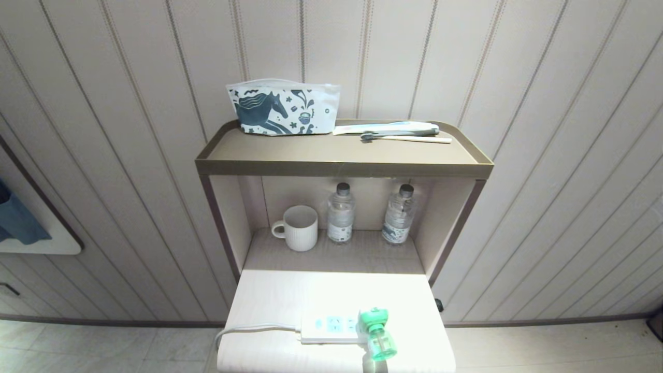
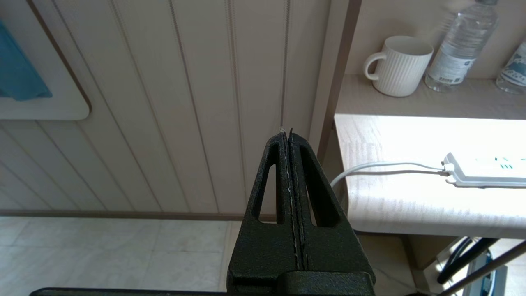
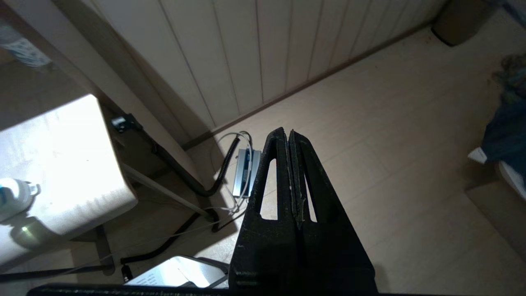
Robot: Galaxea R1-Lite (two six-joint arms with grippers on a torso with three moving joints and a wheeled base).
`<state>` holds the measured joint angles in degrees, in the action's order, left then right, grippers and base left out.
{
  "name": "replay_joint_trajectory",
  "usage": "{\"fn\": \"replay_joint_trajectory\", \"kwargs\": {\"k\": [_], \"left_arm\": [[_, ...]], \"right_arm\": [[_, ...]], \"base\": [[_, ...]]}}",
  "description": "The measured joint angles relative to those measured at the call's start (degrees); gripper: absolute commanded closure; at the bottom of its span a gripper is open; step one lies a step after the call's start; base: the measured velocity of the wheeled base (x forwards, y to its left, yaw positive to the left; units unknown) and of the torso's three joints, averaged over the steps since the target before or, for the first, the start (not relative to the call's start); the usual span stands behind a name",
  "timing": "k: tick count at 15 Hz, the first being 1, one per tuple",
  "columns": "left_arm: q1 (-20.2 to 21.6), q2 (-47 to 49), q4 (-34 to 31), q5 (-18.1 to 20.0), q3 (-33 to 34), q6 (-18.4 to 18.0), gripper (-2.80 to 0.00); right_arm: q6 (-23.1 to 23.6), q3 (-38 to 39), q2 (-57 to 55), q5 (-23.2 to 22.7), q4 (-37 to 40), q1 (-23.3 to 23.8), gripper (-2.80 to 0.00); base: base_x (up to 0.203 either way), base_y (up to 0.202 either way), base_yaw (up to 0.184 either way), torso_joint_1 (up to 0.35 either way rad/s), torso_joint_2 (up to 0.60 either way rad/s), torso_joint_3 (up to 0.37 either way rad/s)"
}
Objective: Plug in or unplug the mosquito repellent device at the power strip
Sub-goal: Hold the socket with your left hand and unplug it with your right hand
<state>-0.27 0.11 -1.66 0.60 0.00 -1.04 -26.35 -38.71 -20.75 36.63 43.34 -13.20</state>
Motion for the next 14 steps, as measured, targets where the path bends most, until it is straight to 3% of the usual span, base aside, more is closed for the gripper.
{"fn": "replay_joint_trajectory", "kwargs": {"k": [3,5,7,9,11,14], "left_arm": [[0.02,0.00,0.01,0.00,0.00,-0.01,0.00],[0.00,0.00,0.01,0.02,0.00,0.01,0.00],[0.00,0.00,0.01,0.02,0.00,-0.01,0.00],[0.00,0.00,-0.01,0.01,0.00,0.01,0.00],[0.00,0.00,0.01,0.02,0.00,-0.01,0.00],[0.00,0.00,-0.01,0.02,0.00,0.01,0.00]], "right_arm": [[-0.83,12.61,3.31,-0.94,-7.92,2.52,0.00],[2.49,20.61,4.23,-0.12,-17.87,3.32,0.00],[7.51,26.83,4.94,1.90,-27.27,7.37,0.00],[11.08,29.16,7.75,0.00,-31.58,10.76,0.00],[16.16,30.11,13.48,-6.81,-32.53,12.15,0.00],[23.85,32.62,18.68,-25.02,-33.72,12.90,0.00]], "base": [[0.000,0.000,0.000,0.000,0.00,0.000],[0.000,0.000,0.000,0.000,0.00,0.000],[0.000,0.000,0.000,0.000,0.00,0.000],[0.000,0.000,0.000,0.000,0.00,0.000],[0.000,0.000,0.000,0.000,0.00,0.000],[0.000,0.000,0.000,0.000,0.00,0.000]]}}
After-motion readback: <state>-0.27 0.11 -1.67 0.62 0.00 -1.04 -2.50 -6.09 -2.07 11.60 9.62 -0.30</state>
